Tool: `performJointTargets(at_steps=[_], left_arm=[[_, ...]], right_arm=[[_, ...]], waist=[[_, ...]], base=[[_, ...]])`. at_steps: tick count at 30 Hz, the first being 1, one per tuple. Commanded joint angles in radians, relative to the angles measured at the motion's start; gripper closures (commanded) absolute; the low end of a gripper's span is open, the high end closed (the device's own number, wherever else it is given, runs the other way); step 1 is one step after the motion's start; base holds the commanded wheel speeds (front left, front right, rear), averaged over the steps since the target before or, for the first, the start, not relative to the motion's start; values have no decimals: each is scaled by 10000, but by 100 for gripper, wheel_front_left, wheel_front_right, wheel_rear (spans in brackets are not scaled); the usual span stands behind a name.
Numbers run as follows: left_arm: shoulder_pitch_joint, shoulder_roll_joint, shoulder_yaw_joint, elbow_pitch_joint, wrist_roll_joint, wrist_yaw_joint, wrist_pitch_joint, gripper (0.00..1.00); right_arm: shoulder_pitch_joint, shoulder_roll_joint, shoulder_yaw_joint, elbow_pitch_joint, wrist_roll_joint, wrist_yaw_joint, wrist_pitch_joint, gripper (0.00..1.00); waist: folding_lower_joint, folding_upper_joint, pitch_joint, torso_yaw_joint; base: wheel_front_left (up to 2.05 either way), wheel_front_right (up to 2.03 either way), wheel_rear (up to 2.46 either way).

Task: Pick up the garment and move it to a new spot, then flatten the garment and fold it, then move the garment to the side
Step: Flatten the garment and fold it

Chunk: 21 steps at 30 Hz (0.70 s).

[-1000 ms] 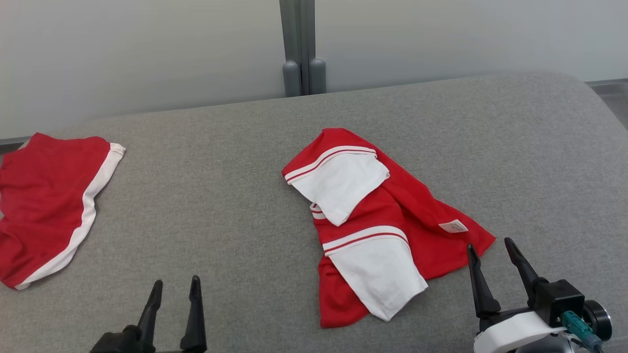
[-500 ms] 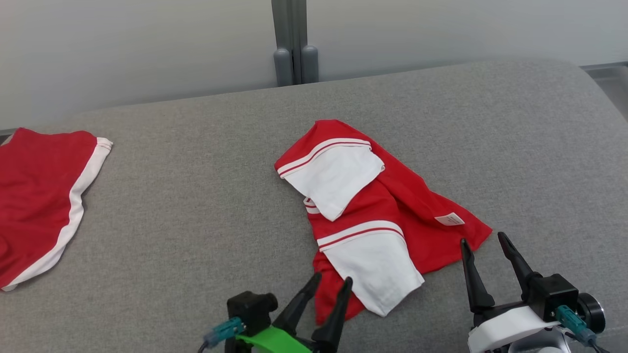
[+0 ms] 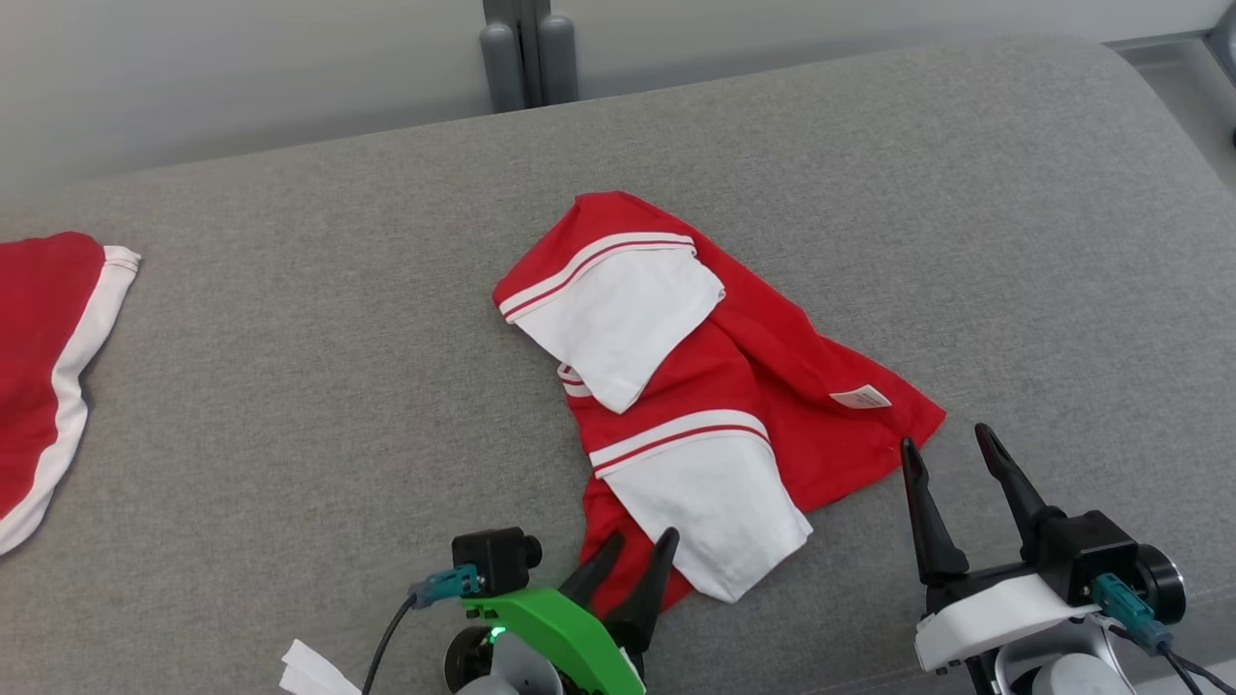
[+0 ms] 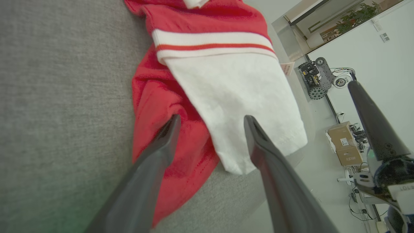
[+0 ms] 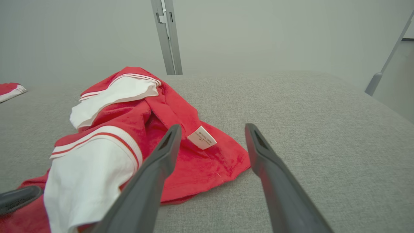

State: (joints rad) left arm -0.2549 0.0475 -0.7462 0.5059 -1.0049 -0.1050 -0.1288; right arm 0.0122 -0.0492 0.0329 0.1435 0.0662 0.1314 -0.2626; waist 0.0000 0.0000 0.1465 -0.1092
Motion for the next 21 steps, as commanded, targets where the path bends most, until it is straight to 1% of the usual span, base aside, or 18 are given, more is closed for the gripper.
performJointTargets(at_steps=[1, 3, 10, 11, 13, 14, 18, 21], left_arm=[[-229, 56, -60, 214, -182, 97, 36, 0], [-432, 51, -237, 556, -108, 144, -47, 0], [-835, 53, -716, 873, -803, -41, -465, 0], [-880, 53, -804, 868, -903, -77, -505, 6], [-944, 51, -982, 786, -1094, -121, -587, 77], [-979, 54, -1046, 731, -1251, -164, -644, 100], [-1107, 56, -1226, 656, -1560, -213, -886, 100], [-1230, 54, -1200, 664, -1536, -242, -1083, 100]], right_arm=[[-147, -21, -10, -5, 48, -14, -35, 0], [-186, -18, -1, 10, 52, -14, -33, 0], [-231, -20, 39, 60, 48, -14, -35, 0], [-227, -20, 40, 60, 45, -14, -33, 0], [-209, -20, 38, 72, 48, -14, -33, 0], [-197, -20, 35, 82, 56, -14, -35, 0], [-127, -20, -6, 102, 72, -14, -33, 0], [-76, -20, -11, 119, 73, -14, -33, 0]], waist=[[0, 0, 151, -166], [0, 0, 178, -220], [0, 0, 145, -352], [0, 0, 136, -361], [0, 0, 109, -379], [0, 0, 93, -388], [0, 0, 36, -381], [0, 0, -23, -363]], base=[[0, 0, 0], [0, 0, 0], [0, 0, 0], [0, 0, 0], [0, 0, 0], [0, 0, 0], [0, 0, 0], [0, 0, 0]])
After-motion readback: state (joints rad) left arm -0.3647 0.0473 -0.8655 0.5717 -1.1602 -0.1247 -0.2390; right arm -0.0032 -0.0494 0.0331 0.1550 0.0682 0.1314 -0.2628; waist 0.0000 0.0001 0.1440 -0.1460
